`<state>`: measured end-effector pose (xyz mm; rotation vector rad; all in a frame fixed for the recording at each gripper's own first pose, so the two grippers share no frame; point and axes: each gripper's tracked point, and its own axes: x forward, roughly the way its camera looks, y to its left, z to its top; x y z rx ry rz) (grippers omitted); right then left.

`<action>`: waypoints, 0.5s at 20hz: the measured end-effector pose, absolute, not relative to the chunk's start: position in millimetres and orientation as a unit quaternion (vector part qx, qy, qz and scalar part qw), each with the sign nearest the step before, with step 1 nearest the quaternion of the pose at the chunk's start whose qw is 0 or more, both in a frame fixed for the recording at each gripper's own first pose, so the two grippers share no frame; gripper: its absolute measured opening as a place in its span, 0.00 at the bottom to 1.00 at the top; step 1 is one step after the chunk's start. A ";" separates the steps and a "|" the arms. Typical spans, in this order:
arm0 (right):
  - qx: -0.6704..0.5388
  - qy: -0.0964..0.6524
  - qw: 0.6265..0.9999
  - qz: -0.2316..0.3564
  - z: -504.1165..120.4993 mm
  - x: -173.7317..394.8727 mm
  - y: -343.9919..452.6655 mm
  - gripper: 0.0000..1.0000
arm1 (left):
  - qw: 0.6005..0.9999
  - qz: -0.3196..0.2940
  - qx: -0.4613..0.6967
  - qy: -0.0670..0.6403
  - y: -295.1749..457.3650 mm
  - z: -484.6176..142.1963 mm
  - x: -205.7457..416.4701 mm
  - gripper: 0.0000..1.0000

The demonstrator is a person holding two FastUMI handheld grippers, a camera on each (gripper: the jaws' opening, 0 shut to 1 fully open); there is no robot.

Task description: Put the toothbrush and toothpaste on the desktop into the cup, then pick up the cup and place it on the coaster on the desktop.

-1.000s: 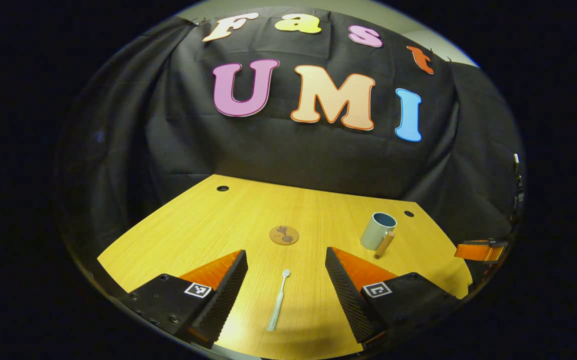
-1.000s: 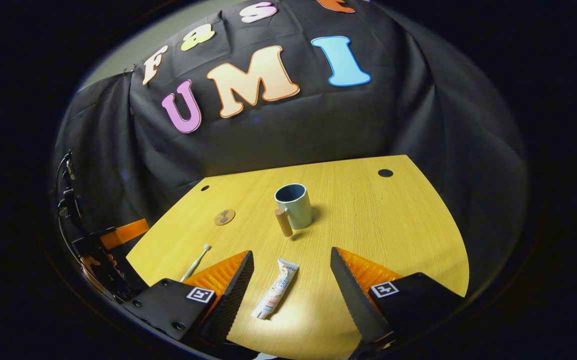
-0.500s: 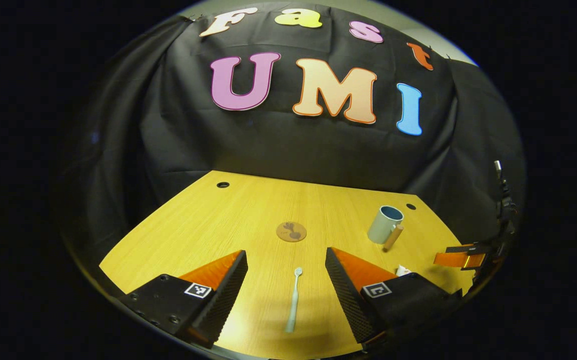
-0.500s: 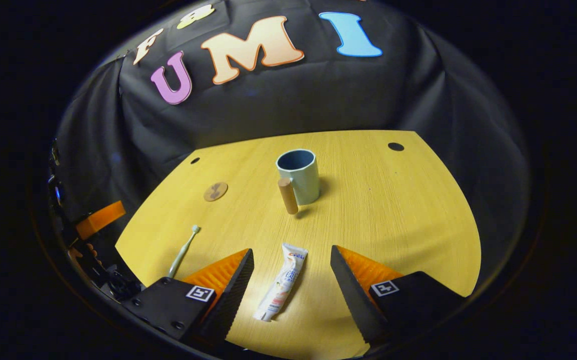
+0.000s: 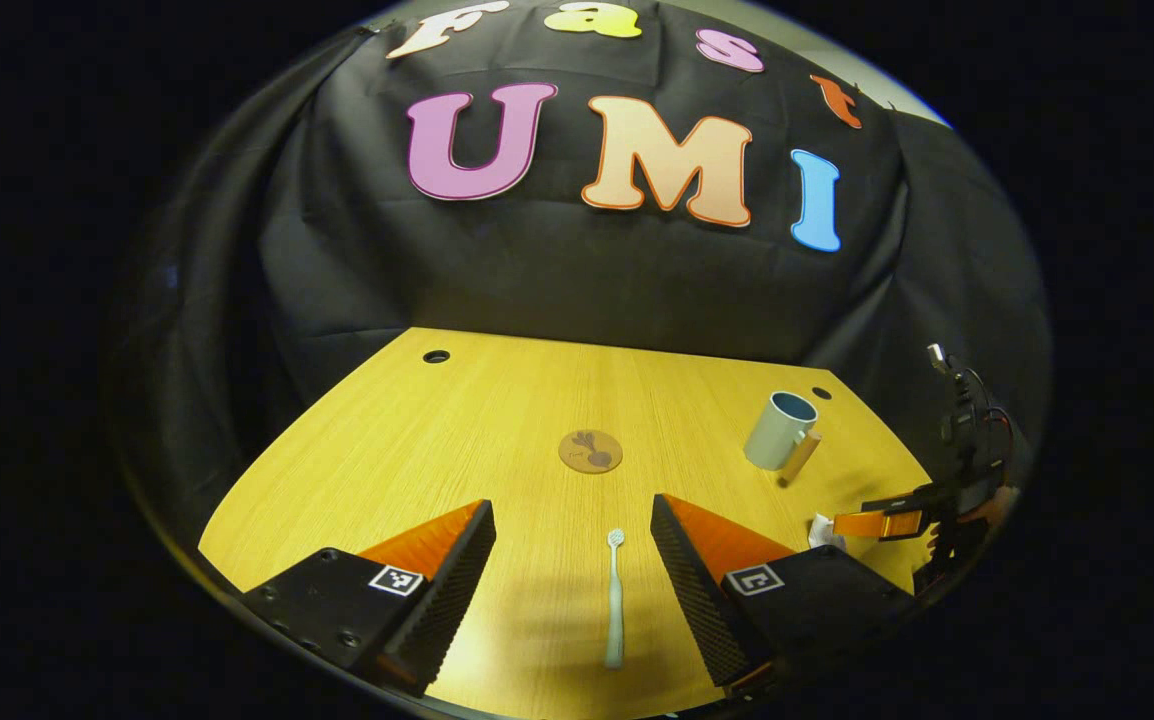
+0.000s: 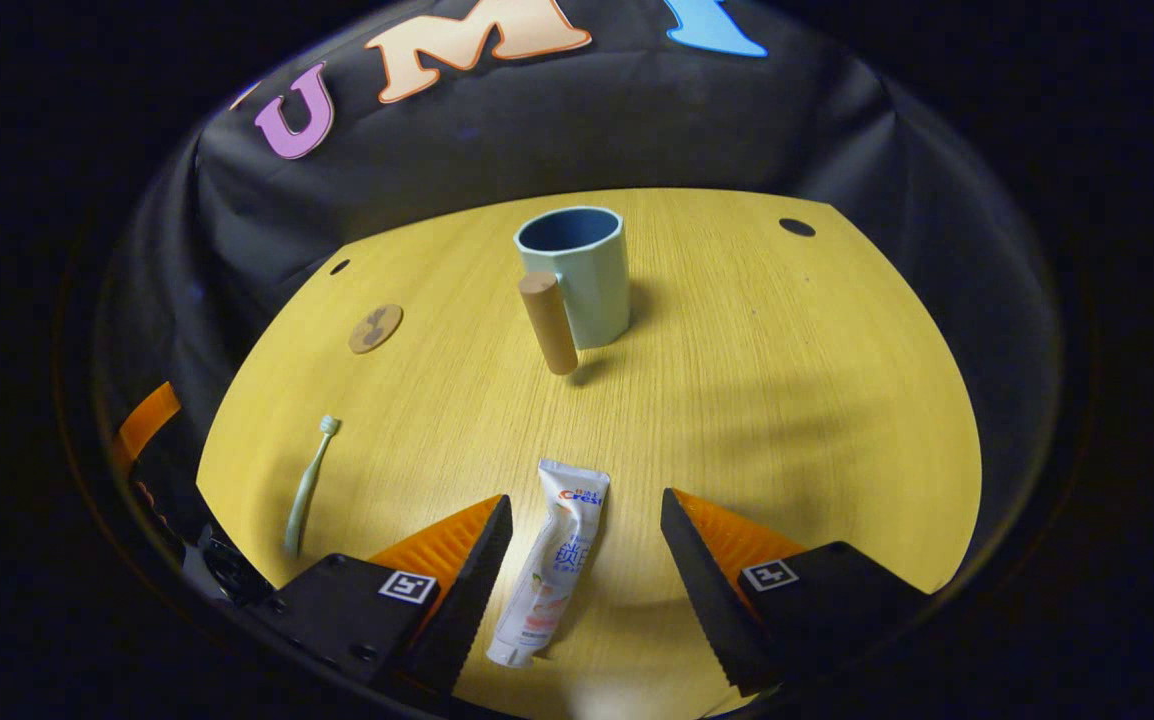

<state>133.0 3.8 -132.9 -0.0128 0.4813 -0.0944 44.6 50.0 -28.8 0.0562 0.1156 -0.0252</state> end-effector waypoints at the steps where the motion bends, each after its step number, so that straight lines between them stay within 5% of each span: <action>1: -0.006 0.245 0.968 -0.049 -136.5 135.4 4.2 0.87 | 0.997 -0.019 0.033 0.060 49.1 -28.0 46.7 0.94; 3: -0.004 0.256 0.965 -0.054 -144.4 138.9 5.9 0.93 | 0.997 -0.028 0.039 0.062 48.9 -27.5 52.2 0.93; 7: -0.004 0.272 0.960 -0.069 -154.4 141.7 5.4 0.79 | 0.996 -0.041 0.040 0.069 47.0 -29.9 61.9 0.93; 8: -0.003 0.277 0.958 -0.071 -156.8 142.3 5.2 0.65 | 0.996 -0.045 0.042 0.071 45.2 -30.6 62.6 0.94; 10: 0.002 0.291 0.954 -0.078 -162.5 141.9 4.1 0.65 | 0.995 -0.049 0.047 0.074 44.5 -31.3 65.6 0.93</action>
